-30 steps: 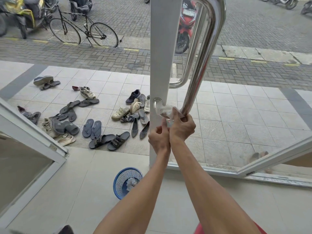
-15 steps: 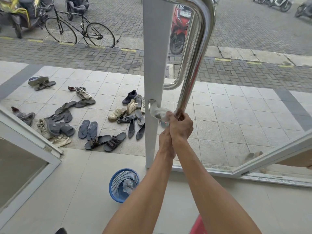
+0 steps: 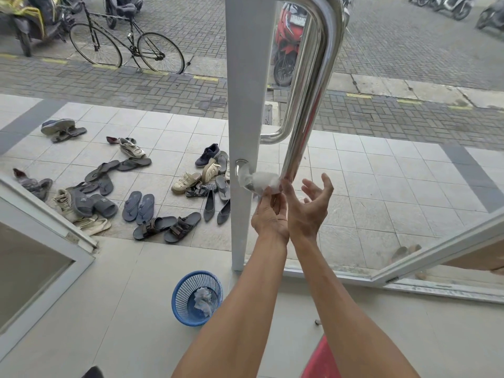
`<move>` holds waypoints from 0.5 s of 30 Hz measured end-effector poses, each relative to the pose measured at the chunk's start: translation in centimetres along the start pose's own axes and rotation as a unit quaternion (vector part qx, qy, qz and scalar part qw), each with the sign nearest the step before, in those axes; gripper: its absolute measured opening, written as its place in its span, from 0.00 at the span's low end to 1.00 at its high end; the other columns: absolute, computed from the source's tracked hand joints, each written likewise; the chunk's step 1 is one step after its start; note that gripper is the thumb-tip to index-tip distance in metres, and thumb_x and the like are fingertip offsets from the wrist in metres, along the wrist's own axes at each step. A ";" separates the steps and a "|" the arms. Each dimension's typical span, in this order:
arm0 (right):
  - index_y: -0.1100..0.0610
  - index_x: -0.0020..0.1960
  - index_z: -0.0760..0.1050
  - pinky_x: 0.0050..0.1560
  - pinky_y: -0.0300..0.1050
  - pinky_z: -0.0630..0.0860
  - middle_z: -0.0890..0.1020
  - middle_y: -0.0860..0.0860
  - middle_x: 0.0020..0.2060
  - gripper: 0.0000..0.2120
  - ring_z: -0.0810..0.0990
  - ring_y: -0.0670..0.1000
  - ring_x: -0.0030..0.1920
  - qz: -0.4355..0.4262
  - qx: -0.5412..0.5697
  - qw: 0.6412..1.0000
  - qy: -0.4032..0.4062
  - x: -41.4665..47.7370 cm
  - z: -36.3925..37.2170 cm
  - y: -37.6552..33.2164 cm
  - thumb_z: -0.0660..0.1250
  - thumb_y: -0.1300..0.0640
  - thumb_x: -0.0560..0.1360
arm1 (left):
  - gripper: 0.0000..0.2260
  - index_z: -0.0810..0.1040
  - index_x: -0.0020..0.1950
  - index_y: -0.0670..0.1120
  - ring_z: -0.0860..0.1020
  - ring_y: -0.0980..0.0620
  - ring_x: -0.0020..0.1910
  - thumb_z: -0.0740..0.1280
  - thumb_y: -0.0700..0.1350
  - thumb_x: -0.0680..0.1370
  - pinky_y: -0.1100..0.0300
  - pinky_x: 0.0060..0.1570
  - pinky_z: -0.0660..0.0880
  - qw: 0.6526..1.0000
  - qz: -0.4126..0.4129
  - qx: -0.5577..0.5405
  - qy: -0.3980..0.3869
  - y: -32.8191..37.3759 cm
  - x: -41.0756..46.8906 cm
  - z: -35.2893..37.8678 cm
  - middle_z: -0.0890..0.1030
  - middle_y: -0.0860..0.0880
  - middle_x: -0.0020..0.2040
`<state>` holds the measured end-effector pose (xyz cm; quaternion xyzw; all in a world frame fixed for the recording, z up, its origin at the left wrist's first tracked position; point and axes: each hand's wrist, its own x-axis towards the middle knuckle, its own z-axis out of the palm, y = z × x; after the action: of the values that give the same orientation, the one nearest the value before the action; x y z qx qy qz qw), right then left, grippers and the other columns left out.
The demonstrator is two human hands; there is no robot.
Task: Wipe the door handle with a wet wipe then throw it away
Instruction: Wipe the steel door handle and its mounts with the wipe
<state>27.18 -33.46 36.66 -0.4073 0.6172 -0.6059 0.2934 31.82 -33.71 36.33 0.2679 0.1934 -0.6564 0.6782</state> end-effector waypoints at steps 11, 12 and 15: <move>0.55 0.59 0.79 0.50 0.45 0.82 0.85 0.43 0.45 0.15 0.84 0.42 0.48 -0.186 -0.004 0.982 -0.027 1.6 1.4 -3.0 0.72 0.52 0.75 | 0.11 0.79 0.59 0.35 0.80 0.52 0.38 0.68 0.35 0.77 0.56 0.49 0.80 0.972 0.192 0.096 0.096 3.8 1.6 1.5 0.82 0.46 0.43; 0.54 0.59 0.79 0.50 0.44 0.82 0.84 0.42 0.44 0.15 0.84 0.42 0.48 -0.188 -0.010 0.982 -0.025 1.6 1.4 -3.0 0.72 0.51 0.75 | 0.11 0.79 0.58 0.35 0.80 0.52 0.38 0.68 0.34 0.76 0.56 0.48 0.80 0.970 0.187 0.123 0.097 4.7 1.8 1.7 0.82 0.45 0.43; 0.55 0.57 0.78 0.48 0.42 0.81 0.83 0.44 0.42 0.12 0.83 0.43 0.45 -0.194 -0.019 0.980 -0.028 1.5 1.9 -2.6 0.69 0.51 0.77 | 0.04 0.80 0.50 0.37 0.80 0.53 0.34 0.68 0.33 0.76 0.55 0.46 0.81 0.963 0.160 0.204 0.071 7.4 2.5 2.1 0.81 0.46 0.37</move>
<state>28.43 -35.52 39.29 -0.5420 0.5294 -0.6275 0.1796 39.17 -36.96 37.24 0.4740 0.0579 -0.5442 0.6898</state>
